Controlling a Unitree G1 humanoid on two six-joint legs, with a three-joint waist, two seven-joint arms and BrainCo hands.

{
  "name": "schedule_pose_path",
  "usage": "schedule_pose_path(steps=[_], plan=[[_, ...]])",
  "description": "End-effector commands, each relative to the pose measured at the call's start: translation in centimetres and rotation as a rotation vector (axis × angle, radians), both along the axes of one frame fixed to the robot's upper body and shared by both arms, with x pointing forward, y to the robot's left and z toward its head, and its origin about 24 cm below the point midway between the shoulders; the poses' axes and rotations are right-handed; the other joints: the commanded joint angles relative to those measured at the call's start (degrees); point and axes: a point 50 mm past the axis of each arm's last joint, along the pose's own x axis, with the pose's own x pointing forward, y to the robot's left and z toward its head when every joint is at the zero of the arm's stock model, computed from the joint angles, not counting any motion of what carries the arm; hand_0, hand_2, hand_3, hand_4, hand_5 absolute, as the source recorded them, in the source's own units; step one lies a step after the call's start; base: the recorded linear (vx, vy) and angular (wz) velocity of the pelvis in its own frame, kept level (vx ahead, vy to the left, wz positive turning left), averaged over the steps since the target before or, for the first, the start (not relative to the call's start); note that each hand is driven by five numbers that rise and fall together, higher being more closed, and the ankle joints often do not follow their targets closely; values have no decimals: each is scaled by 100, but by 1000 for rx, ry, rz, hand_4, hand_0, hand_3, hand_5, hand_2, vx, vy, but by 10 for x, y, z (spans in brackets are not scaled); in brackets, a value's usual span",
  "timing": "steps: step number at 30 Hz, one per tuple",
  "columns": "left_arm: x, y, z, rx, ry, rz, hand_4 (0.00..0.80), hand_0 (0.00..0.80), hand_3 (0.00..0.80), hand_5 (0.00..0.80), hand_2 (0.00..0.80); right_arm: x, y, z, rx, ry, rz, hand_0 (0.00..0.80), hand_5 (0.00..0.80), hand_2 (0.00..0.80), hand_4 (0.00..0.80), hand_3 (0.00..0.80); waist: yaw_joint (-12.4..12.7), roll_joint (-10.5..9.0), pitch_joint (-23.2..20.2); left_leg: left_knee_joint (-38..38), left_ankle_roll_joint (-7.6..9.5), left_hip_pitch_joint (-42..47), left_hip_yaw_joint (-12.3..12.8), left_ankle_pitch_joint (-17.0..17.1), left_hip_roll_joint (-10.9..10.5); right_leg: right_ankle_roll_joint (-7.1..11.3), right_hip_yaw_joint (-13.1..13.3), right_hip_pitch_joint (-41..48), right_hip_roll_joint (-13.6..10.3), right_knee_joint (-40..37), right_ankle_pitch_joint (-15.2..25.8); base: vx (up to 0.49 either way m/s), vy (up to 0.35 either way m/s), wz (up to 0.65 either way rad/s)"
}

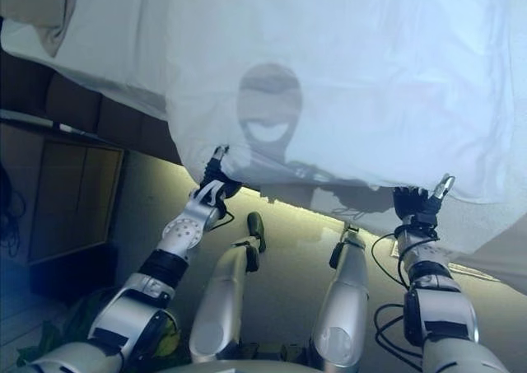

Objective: Make the bed neatly

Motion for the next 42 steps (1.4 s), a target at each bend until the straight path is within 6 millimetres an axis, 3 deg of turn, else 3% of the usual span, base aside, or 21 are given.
schedule_pose_path(steps=[1,13,19,24,26,30,31,33,35,37,38,39,42], plan=[[6,41,25,-7,-126,110,800,800,800,800,800,-8,-34,22,28,-130,-143,800,800,800,800,800,123,-10,-116,-78,-377,-518,-419,768,190,632,118,359,-603,-145,306,-10,-30,3],[7,42,25,-3,-119,110,800,800,800,800,800,-13,-32,9,24,0,-121,800,800,800,800,800,175,-141,-195,-47,-402,-486,-539,762,221,633,16,632,-532,-288,304,11,2,4],[3,38,11,31,-72,92,800,800,800,800,800,-21,-14,-11,-74,30,-62,800,800,800,800,800,115,-251,-391,30,-384,-248,-593,624,192,600,59,1047,-501,-508,306,64,152,8],[0,35,-11,187,-16,86,800,800,800,800,800,-24,9,-29,-71,55,-2,800,800,800,800,800,66,-380,-688,216,-256,0,-535,342,-36,625,200,1503,-727,-889,587,107,171,5],[-3,36,-27,236,29,105,800,800,800,800,800,-23,19,-33,-82,84,37,800,800,800,800,800,-8,-383,-844,188,-166,211,-452,199,-221,653,324,1693,-882,-1126,775,132,288,2],[-7,46,-45,250,97,168,800,800,800,800,800,-17,46,-40,-96,142,139,800,800,800,800,800,-136,-324,-1041,-156,30,762,-210,101,-498,617,437,1772,-974,-1177,940,122,383,-14],[-9,53,-49,245,107,193,800,800,800,800,800,-19,56,-45,-87,151,170,800,800,800,800,800,-157,-291,-1055,-248,112,878,-145,121,-503,544,461,1693,-874,-893,800,52,380,-24],[-13,68,-56,242,137,222,800,800,800,800,800,-33,73,-62,-32,173,200,800,800,800,800,800,-170,-243,-1158,-478,314,1005,-70,281,-505,357,497,1554,-344,-20,205,39,295,-31],[-19,83,-65,259,174,252,800,800,800,800,800,-46,89,-78,-14,198,221,800,800,800,800,800,-173,-286,-1272,-668,432,1179,153,402,-473,265,177,1460,205,709,-145,81,134,-20],[-23,89,-71,261,193,277,800,800,800,800,800,-53,102,-86,-34,236,245,800,800,800,800,800,-225,-351,-1379,-812,416,1394,303,488,-487,164,-162,1592,734,586,-299,136,-6,-11],[-25,88,-72,252,190,281,800,800,800,800,800,-54,107,-88,-48,251,257,800,800,800,800,800,-234,-377,-1401,-857,392,1472,318,512,-508,92,-258,1679,888,395,-307,118,-89,-12],[-25,85,-72,242,187,276,800,800,800,800,800,-54,112,-88,-58,260,265,800,800,800,800,800,-222,-390,-1420,-885,317,1510,269,550,-517,-8,-348,1833,983,72,-340,85,-126,-6],[-26,75,-74,190,177,260,800,800,800,800,800,-42,123,-81,-120,282,298,800,800,800,800,800,-266,-351,-1442,-917,184,1595,120,636,-503,-215,-259,2109,1167,-528,-273,2,-85,11]])
